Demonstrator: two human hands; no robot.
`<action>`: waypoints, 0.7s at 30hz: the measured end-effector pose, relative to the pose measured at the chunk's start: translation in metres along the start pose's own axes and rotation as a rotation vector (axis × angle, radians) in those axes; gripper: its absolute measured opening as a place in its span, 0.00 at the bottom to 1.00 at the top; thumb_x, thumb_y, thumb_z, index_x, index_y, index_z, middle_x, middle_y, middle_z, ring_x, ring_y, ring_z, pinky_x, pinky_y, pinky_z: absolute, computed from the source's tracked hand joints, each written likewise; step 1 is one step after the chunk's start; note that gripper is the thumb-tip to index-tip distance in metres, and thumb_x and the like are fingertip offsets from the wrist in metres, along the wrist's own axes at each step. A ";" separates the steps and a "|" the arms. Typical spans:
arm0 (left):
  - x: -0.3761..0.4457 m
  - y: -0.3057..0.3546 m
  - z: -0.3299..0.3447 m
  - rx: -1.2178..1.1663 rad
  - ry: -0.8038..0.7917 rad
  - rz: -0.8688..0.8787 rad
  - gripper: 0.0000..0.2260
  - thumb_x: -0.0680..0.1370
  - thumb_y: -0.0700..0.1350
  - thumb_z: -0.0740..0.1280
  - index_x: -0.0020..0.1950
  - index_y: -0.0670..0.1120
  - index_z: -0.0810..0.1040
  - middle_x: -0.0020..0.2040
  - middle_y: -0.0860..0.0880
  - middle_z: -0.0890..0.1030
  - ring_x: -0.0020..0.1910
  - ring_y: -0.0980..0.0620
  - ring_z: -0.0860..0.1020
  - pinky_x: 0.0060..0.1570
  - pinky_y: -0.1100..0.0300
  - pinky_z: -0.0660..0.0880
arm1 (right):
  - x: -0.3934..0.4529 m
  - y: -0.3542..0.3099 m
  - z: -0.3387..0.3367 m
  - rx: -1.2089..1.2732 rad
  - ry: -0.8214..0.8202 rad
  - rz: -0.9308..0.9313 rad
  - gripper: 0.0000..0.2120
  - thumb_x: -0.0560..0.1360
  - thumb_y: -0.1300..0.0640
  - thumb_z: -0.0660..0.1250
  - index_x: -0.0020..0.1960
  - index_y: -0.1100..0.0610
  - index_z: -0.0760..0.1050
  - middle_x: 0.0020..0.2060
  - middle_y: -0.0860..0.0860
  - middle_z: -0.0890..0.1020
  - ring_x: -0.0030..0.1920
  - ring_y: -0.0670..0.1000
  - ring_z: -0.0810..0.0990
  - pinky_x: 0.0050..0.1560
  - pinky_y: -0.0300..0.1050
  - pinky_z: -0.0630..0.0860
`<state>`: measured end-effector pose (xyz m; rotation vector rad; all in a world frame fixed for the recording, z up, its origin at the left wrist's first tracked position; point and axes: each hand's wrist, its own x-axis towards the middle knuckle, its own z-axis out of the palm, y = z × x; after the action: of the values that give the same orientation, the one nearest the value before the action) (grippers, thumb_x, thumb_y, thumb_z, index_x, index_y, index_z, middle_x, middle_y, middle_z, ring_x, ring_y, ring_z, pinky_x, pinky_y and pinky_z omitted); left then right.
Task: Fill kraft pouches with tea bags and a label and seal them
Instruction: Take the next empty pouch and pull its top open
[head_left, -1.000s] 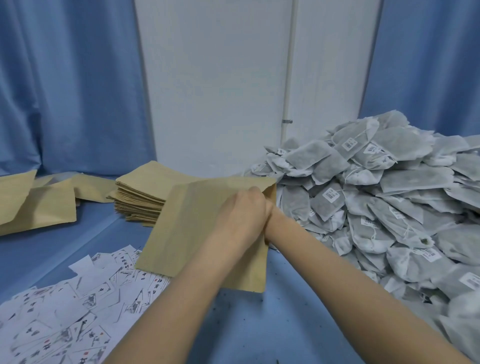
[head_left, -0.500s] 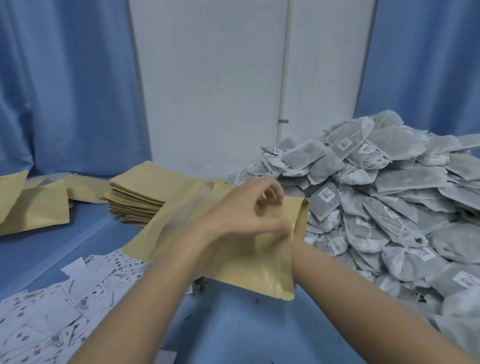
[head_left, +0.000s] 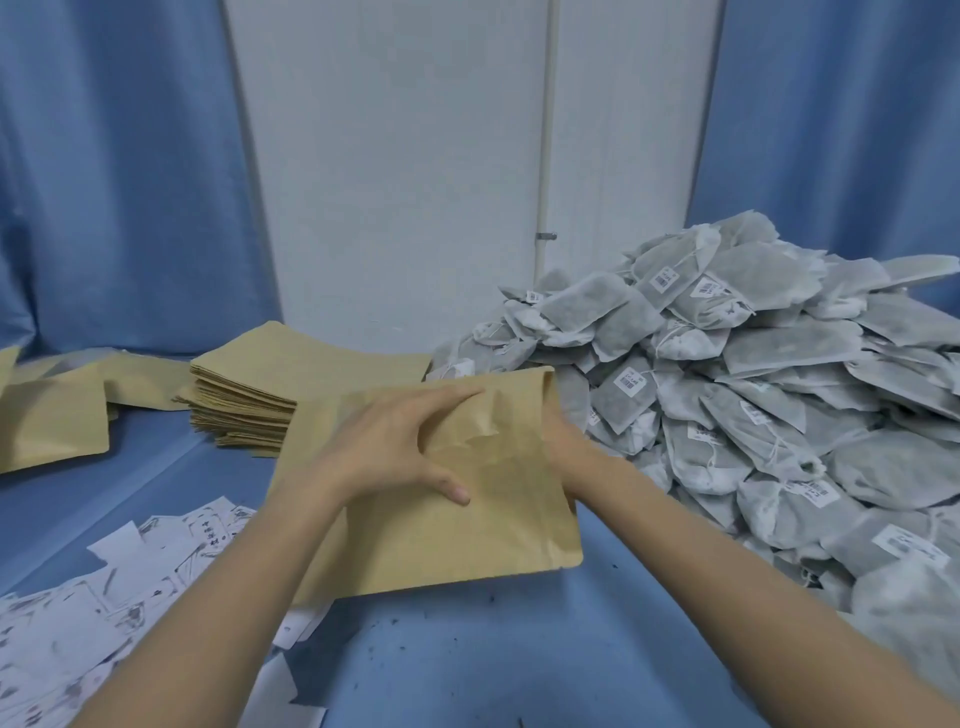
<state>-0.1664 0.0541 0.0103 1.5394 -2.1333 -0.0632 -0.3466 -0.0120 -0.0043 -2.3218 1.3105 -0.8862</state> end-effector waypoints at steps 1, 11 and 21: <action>0.002 -0.002 0.006 -0.031 0.008 -0.017 0.44 0.56 0.61 0.79 0.66 0.73 0.61 0.57 0.79 0.66 0.62 0.68 0.67 0.58 0.63 0.67 | -0.004 0.011 -0.006 -0.018 -0.040 -0.138 0.17 0.77 0.67 0.60 0.65 0.67 0.69 0.61 0.63 0.72 0.61 0.57 0.72 0.50 0.39 0.67; 0.041 -0.018 0.055 -0.223 0.110 -0.166 0.39 0.57 0.49 0.81 0.65 0.66 0.71 0.57 0.72 0.73 0.60 0.62 0.71 0.59 0.59 0.68 | 0.011 0.113 -0.030 -0.068 0.411 0.314 0.15 0.76 0.53 0.63 0.60 0.57 0.76 0.51 0.55 0.82 0.53 0.54 0.79 0.51 0.41 0.69; 0.060 -0.041 0.080 -0.306 0.121 -0.188 0.39 0.58 0.45 0.81 0.66 0.61 0.73 0.63 0.60 0.76 0.64 0.57 0.71 0.66 0.57 0.66 | 0.046 0.128 -0.002 0.300 0.683 0.410 0.24 0.74 0.55 0.67 0.68 0.52 0.64 0.52 0.56 0.80 0.52 0.57 0.77 0.44 0.41 0.65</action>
<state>-0.1784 -0.0344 -0.0506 1.5137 -1.7853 -0.3365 -0.4125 -0.1181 -0.0576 -1.4812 1.6693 -1.6615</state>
